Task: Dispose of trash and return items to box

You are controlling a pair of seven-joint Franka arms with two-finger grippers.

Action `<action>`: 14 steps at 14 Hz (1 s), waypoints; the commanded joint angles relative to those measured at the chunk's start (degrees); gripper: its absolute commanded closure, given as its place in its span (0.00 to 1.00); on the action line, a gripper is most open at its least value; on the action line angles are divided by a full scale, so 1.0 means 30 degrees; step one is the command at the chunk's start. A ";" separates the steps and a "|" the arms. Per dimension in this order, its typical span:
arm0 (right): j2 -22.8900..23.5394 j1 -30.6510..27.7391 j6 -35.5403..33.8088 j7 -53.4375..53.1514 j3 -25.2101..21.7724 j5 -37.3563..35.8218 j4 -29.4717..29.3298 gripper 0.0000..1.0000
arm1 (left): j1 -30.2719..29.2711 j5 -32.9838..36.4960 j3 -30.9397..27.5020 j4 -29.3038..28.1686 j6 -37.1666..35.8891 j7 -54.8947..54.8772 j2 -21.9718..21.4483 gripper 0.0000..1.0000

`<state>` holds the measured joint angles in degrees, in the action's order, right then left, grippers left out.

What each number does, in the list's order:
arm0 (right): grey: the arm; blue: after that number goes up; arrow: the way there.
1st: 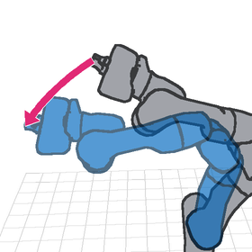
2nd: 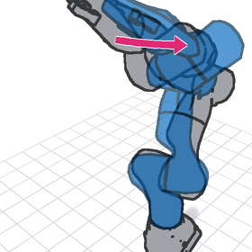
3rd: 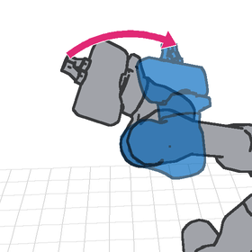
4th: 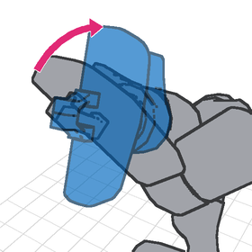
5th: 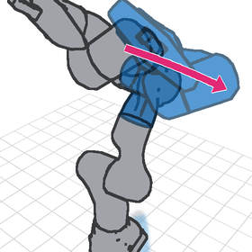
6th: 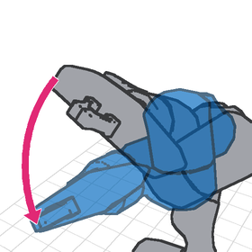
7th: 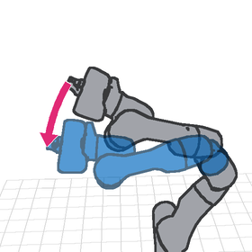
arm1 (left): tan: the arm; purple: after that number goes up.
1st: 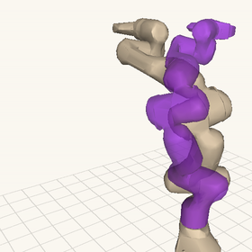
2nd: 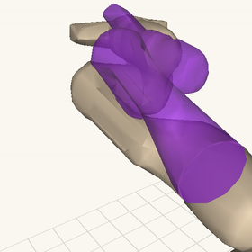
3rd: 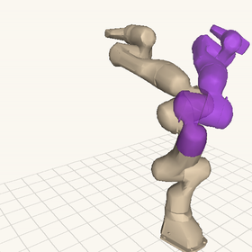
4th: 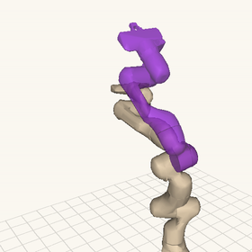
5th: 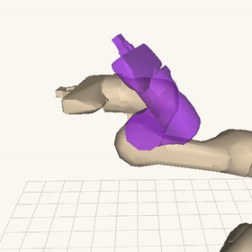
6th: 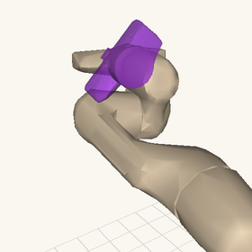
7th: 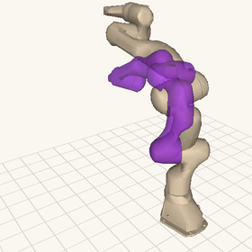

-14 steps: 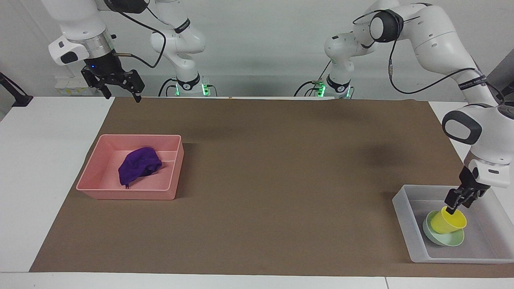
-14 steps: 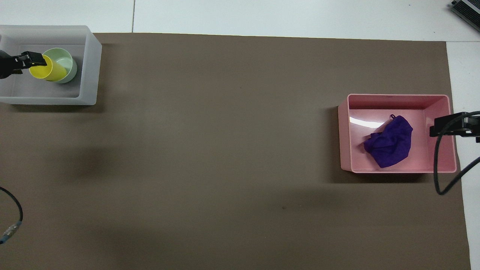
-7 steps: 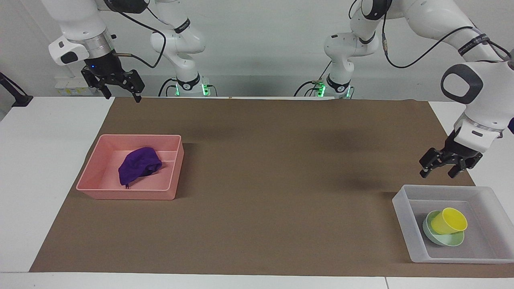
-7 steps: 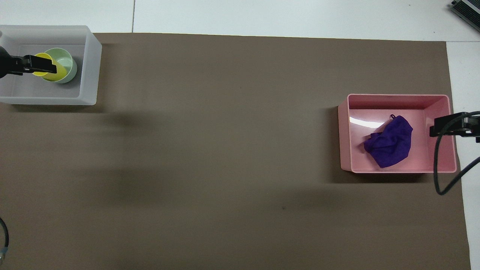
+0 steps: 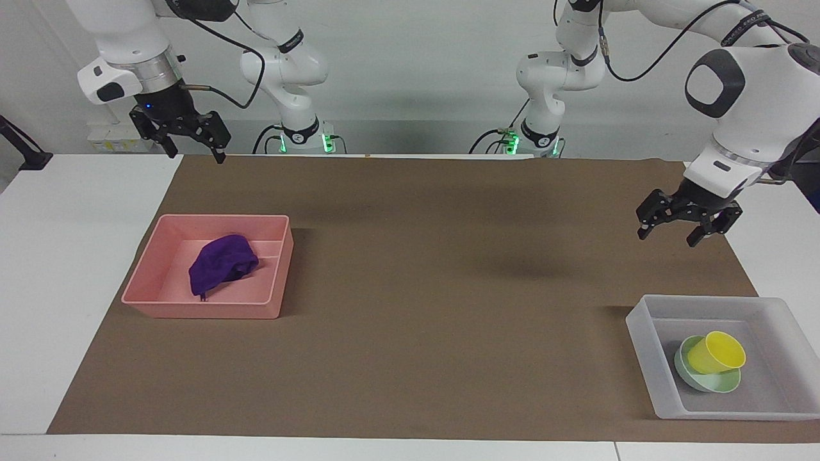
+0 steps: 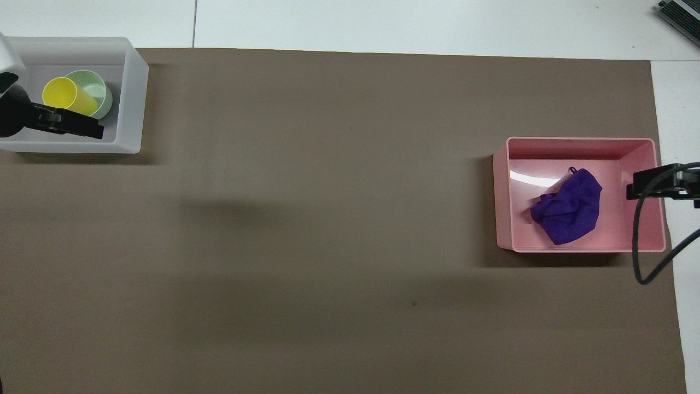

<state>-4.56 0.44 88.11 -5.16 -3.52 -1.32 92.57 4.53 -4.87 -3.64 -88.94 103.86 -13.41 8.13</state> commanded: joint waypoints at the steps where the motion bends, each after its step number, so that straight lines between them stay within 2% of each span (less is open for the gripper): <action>1: -0.0177 -0.0146 -0.0043 -0.0241 0.0119 0.0266 0.0169 0.00 | 0.1066 0.0891 -0.0192 -0.0529 -0.1068 -0.0218 -0.1185 0.00; 6: -0.0178 -0.0117 -0.0042 -0.0241 0.0119 0.0266 0.0169 0.00 | 0.1215 0.1331 -0.0221 0.0174 -0.2770 -0.0014 -0.1334 0.00; 9: -0.0148 0.0436 -0.0013 -0.0270 -0.0113 0.0266 0.0140 0.00 | 0.1098 0.1331 -0.0163 -0.1429 -0.3154 0.0689 -0.2999 0.00; 11: -0.0119 0.0645 0.0161 -0.0271 -0.0261 0.0266 0.0139 0.00 | 0.1098 0.1361 -0.0192 -0.2109 -0.3183 0.0836 -0.3442 0.00; 14: -0.0148 0.0674 0.0163 -0.0271 -0.0261 0.0266 0.0139 0.00 | 0.1098 0.1361 -0.0192 -0.2110 -0.3212 0.1217 -0.3473 0.00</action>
<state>-4.56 2.01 88.17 -5.27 -3.64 -1.32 92.57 7.81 -1.95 -4.28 -93.25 94.36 -11.00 -0.62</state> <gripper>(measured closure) 0.000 0.000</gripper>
